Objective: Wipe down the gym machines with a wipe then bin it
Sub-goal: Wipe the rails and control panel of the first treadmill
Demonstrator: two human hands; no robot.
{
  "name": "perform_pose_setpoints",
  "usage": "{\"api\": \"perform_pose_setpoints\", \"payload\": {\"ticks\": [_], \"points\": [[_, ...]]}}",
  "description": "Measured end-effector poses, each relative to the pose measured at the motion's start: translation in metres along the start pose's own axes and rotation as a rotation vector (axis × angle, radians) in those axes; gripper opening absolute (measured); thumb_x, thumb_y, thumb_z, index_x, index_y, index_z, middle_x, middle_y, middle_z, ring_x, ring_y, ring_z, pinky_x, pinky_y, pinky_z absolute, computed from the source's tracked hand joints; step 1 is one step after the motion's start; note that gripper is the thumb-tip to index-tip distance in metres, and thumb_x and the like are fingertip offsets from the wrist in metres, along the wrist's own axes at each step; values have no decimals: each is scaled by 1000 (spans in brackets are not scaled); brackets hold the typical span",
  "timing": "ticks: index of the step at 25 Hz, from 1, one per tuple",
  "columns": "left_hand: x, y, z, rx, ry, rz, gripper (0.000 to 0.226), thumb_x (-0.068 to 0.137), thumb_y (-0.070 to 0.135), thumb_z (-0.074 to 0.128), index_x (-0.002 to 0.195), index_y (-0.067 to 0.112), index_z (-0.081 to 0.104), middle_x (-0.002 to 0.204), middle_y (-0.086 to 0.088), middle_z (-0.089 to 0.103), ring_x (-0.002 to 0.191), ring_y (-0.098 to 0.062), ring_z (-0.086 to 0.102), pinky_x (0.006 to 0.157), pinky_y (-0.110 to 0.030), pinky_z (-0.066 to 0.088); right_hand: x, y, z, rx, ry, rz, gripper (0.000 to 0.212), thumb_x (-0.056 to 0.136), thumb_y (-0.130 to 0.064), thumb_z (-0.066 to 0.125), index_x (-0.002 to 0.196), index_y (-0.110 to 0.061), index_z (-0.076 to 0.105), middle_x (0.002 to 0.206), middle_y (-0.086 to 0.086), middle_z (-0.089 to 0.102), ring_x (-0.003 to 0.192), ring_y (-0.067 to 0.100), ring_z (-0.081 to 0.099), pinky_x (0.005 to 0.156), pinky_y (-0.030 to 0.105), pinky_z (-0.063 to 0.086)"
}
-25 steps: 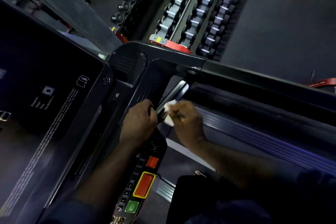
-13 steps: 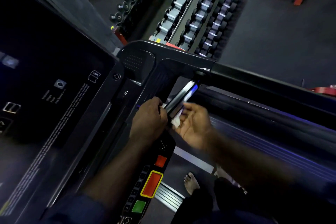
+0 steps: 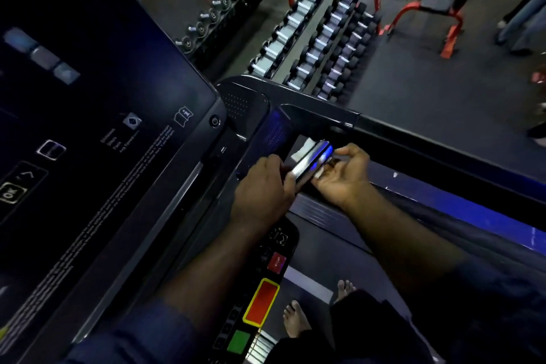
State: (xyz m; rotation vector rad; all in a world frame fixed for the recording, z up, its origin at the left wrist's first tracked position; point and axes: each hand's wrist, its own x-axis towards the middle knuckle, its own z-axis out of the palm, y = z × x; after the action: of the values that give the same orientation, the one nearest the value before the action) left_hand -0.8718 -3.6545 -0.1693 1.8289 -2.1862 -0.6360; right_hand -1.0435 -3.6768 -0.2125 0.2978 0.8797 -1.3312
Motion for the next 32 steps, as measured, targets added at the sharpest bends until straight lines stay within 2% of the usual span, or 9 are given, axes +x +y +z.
{"api": "perform_pose_setpoints", "payload": {"ticks": [2, 6, 10, 16, 19, 21, 25, 29, 32], "points": [[-1, 2, -1, 8, -32, -1, 37, 96, 53, 61, 115, 22, 54, 114, 0, 59, 109, -24, 60, 84, -42, 48, -10, 6, 5, 1, -12, 16, 75, 38, -13, 72, 111, -5, 60, 124, 15, 65, 113, 37, 65, 107, 43, 49], [1, -1, -2, 37, -81, -14, 61, 74, 62, 81, 116, 29, 51, 115, 6, 61, 108, -20, 63, 85, -41, 54, -45, 39, 2, -231, -55, 90, 45, 71, -13, 42, 102, 5, 69, 101, 19, 74, 82, 29, 73, 70, 30, 60], [3, -1, -2, 65, -75, -20, 68, 68, 54, 88, 119, 33, 48, 117, 11, 58, 109, -15, 61, 84, -39, 53, 8, -5, 6, -65, 29, 33, 46, 46, -11, 63, 92, -7, 61, 99, 11, 60, 95, 32, 59, 111, 41, 46], [0, 0, -3, 32, -88, 11, 102, 58, 46, 95, 140, 33, 36, 137, 12, 45, 122, -14, 52, 83, -38, 52, -32, 37, -10, -336, -191, 211, 68, 69, -18, 46, 132, -3, 66, 129, 16, 64, 93, 27, 64, 69, 35, 52], [2, -1, -4, 47, -78, 7, 105, 60, 48, 96, 144, 34, 34, 142, 13, 42, 125, -13, 51, 84, -37, 52, -2, 11, -6, -271, -101, 217, 59, 66, -15, 49, 121, 0, 68, 124, 20, 67, 106, 36, 64, 95, 45, 54], [1, -2, -4, 54, -81, -3, 103, 63, 50, 95, 143, 36, 33, 142, 14, 42, 125, -11, 51, 84, -35, 49, 16, -3, 1, -126, -23, 151, 39, 59, -8, 56, 97, -7, 64, 109, 13, 65, 104, 34, 62, 107, 42, 50], [1, -2, -4, -39, -71, -50, 87, 70, 67, 85, 137, 36, 39, 129, 17, 56, 111, -7, 59, 88, -37, 52, 7, 29, -14, -310, 194, -324, 26, 85, 13, 54, 89, -8, 67, 81, 2, 68, 78, 16, 62, 69, 22, 53], [4, -5, -6, -99, -42, -65, 53, 95, 68, 57, 133, 33, 47, 108, 13, 69, 98, -13, 66, 85, -41, 54, 8, 43, -35, -826, 111, -770, 43, 99, 2, 56, 135, -20, 67, 150, -7, 54, 136, 4, 52, 110, 17, 42], [5, -4, -5, -124, -15, -64, 42, 104, 63, 42, 130, 30, 49, 112, 7, 71, 102, -21, 67, 88, -49, 55, 14, 27, -43, -1278, -102, -935, 38, 108, -13, 50, 142, -25, 60, 166, -2, 34, 155, 9, 27, 118, 9, 23]]}}
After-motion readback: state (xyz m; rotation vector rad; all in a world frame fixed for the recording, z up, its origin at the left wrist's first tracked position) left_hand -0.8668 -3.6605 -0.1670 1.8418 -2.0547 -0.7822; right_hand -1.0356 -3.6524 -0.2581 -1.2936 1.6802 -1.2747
